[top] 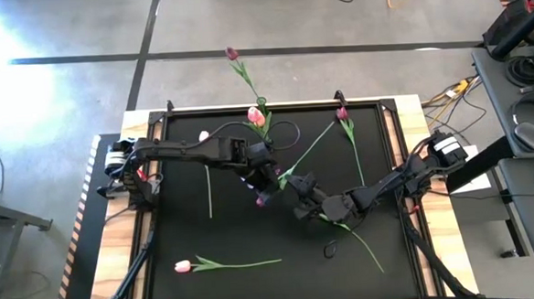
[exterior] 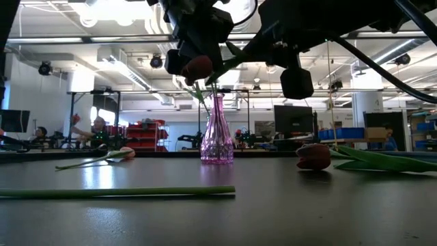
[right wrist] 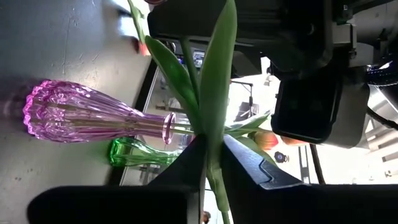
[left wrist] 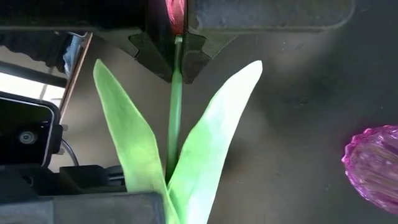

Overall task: Sort flowers into vase by color
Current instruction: Put the red flower into the green vase

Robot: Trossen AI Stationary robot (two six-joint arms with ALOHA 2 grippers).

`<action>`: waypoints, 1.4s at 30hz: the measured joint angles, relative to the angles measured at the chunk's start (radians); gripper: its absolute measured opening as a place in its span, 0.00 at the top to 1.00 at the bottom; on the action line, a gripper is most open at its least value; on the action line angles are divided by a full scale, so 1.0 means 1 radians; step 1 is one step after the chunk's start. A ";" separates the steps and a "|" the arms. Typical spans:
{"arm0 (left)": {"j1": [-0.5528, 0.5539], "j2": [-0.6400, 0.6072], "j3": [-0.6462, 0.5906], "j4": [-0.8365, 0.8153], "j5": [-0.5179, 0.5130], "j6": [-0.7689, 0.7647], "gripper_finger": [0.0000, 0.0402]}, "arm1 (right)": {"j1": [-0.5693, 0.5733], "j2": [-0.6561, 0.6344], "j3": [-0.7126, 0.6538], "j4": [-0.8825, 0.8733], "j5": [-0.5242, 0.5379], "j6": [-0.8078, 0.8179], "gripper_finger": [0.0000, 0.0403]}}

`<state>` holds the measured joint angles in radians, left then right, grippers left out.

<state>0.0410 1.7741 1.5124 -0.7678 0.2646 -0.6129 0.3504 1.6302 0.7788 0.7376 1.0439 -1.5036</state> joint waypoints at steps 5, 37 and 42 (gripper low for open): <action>-0.001 0.000 0.000 0.004 0.008 0.003 0.99 | 0.000 0.000 0.000 0.000 0.002 0.000 0.95; -0.123 -0.159 -0.124 0.261 -0.384 0.549 0.65 | -0.095 -0.060 -0.075 -0.113 -0.079 0.278 0.96; -0.123 -0.312 -0.390 0.567 -0.387 0.558 0.70 | -0.159 -0.172 -0.157 -0.115 -0.144 0.372 0.96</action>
<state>-0.0818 1.4620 1.1227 -0.2012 -0.1223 -0.0548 0.1915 1.4583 0.6222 0.6229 0.8996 -1.1312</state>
